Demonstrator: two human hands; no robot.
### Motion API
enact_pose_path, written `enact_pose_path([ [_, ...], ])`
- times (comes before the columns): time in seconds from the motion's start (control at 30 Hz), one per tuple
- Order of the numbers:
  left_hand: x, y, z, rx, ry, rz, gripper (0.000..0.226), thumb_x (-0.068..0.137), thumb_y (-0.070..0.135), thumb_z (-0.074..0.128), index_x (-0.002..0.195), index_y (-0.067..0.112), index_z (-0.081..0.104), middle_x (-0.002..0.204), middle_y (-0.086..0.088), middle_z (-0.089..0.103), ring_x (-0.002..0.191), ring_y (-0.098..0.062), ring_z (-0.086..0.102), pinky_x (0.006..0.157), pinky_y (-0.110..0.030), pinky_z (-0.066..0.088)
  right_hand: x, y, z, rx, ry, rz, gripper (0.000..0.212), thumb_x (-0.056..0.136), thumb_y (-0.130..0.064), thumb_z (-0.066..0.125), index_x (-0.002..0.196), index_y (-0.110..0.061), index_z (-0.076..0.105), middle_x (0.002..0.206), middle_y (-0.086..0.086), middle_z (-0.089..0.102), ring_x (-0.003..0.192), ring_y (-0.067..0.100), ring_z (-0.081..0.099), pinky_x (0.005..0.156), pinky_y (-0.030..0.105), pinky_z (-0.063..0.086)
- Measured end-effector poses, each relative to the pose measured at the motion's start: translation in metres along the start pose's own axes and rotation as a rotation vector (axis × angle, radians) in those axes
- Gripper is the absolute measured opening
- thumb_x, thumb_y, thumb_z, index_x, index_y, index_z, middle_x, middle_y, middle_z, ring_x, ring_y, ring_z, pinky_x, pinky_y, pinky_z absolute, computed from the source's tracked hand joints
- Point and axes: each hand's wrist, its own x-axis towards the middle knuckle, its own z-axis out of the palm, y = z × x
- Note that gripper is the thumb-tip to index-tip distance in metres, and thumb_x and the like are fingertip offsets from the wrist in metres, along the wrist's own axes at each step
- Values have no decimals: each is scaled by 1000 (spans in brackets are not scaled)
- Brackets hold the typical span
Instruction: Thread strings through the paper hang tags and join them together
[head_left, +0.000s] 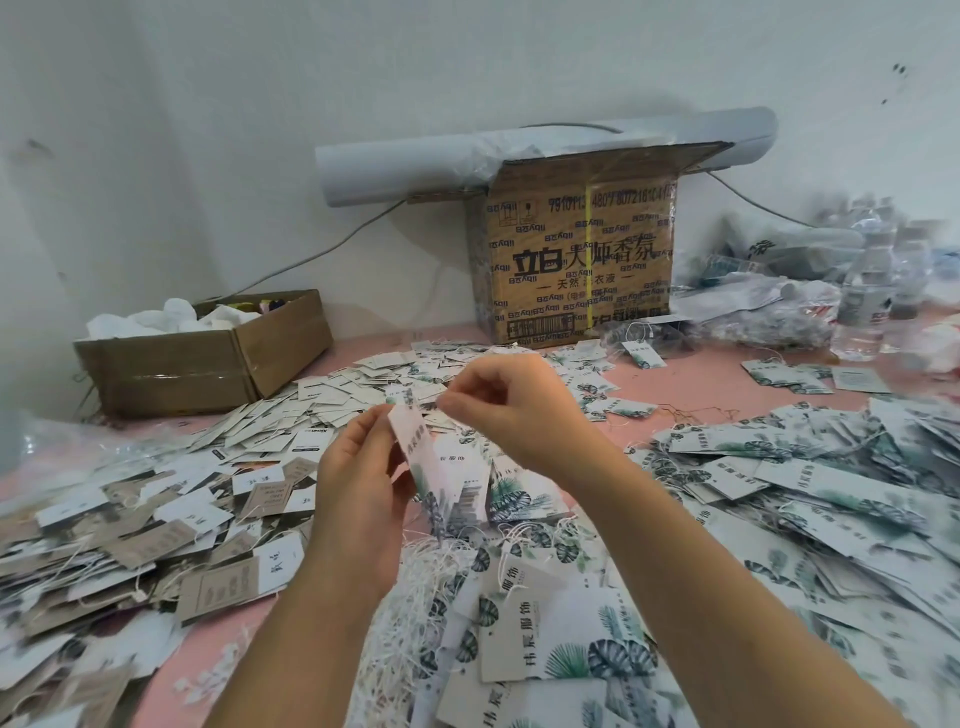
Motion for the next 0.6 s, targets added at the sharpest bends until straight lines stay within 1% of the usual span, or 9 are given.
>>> enact_pose_path([
  [0.07, 3, 3, -2, -96, 70, -44, 14, 96, 14, 48, 93, 9, 61, 62, 1, 68, 50, -5, 61, 42, -18, 46, 1, 4, -8, 107, 30, 112, 16, 85, -16, 66, 69, -13, 64, 45, -13, 48, 37, -2, 37, 39, 9, 31],
  [0.13, 7, 5, -5, -188, 117, -72, 18, 97, 14, 47, 86, 6, 60, 57, 1, 64, 46, -6, 55, 38, -16, 40, 2, 9, -16, 162, 52, 194, 19, 85, -15, 66, 66, -13, 62, 41, -13, 46, 36, 0, 33, 36, 11, 28],
  [0.17, 9, 6, -7, -227, 127, -85, 19, 96, 14, 48, 83, 7, 60, 57, 2, 62, 47, -5, 50, 37, -16, 37, 2, 11, -19, 178, 66, 220, 20, 85, -15, 66, 65, -13, 63, 42, -12, 45, 38, 2, 33, 37, 12, 28],
  [0.2, 11, 7, -8, -262, 130, -96, 19, 96, 14, 48, 84, 7, 60, 57, 3, 62, 48, -4, 48, 37, -15, 35, 2, 14, -23, 186, 84, 239, 20, 85, -14, 66, 65, -12, 63, 44, -9, 46, 40, 5, 33, 37, 13, 29],
  [0.27, 14, 9, -11, -325, 141, -121, 16, 97, 14, 47, 87, 7, 58, 61, 3, 67, 46, -2, 47, 38, -13, 34, 3, 18, -28, 194, 118, 269, 18, 85, -13, 64, 68, -10, 65, 48, -4, 48, 43, 9, 34, 40, 16, 30],
  [0.33, 16, 10, -12, -365, 163, -132, 17, 97, 13, 46, 82, 8, 55, 63, 3, 69, 45, -2, 46, 38, -13, 33, 3, 21, -33, 196, 143, 286, 16, 87, -10, 62, 71, -9, 67, 52, -2, 53, 45, 10, 38, 43, 18, 34],
  [0.47, 14, 9, -13, -286, 184, -87, 18, 93, 13, 52, 77, 9, 59, 57, 4, 63, 48, -2, 47, 38, -12, 35, 3, 24, -34, 267, 187, 241, 13, 86, -1, 60, 79, -10, 66, 62, 1, 64, 49, 6, 54, 49, 17, 49],
  [0.53, 11, 8, -14, -202, 170, -45, 11, 89, 12, 58, 80, 9, 63, 61, 4, 64, 48, -2, 50, 41, -12, 40, 3, 24, -31, 314, 205, 197, 9, 83, 1, 63, 82, -8, 65, 61, 0, 67, 51, 6, 59, 51, 19, 52],
  [0.6, 8, 8, -13, -114, 135, 2, 5, 85, 8, 61, 84, 10, 66, 66, 3, 67, 52, -3, 51, 45, -13, 43, 4, 22, -29, 324, 184, 161, 9, 81, 1, 65, 79, -8, 64, 58, -1, 67, 52, 10, 62, 52, 23, 54],
])
